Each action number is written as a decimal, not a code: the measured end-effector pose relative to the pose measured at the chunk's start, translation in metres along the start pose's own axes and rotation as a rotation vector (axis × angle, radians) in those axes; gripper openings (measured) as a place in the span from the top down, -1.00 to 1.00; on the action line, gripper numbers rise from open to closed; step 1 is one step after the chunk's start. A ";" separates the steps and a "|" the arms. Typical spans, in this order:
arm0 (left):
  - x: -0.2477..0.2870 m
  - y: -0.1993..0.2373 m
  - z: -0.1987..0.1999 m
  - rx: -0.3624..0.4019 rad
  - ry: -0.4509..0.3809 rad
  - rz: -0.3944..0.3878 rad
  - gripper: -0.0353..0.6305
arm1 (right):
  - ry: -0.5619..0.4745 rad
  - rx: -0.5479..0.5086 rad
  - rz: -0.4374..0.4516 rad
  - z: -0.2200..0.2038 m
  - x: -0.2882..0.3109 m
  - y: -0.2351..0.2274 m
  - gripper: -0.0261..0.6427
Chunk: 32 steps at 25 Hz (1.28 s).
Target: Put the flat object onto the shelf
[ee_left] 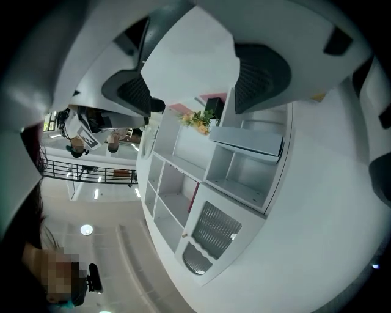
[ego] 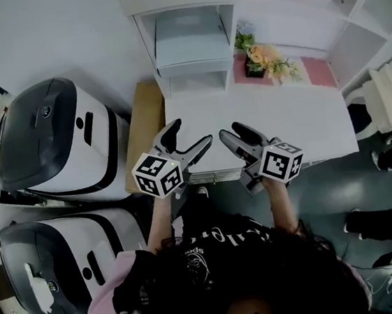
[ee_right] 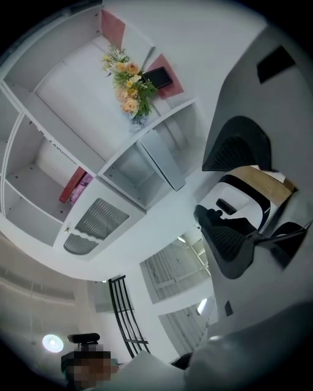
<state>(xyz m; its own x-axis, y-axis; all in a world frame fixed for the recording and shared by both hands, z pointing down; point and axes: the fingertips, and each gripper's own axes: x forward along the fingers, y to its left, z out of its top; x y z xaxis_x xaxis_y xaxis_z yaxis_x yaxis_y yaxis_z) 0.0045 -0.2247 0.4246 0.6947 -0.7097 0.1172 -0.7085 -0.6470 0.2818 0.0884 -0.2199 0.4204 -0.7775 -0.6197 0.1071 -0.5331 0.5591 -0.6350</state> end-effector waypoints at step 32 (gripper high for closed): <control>-0.124 -0.189 -0.091 -0.053 -0.024 0.163 0.80 | 0.106 -0.064 0.131 -0.125 -0.168 0.072 0.05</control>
<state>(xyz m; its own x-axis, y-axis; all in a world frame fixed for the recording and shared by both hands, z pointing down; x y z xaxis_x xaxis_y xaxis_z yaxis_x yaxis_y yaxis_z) 0.0635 0.0113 0.4437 0.5677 -0.8107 0.1431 -0.8035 -0.5079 0.3105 0.1384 -0.0066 0.4525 -0.8707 -0.4797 0.1089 -0.4425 0.6673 -0.5991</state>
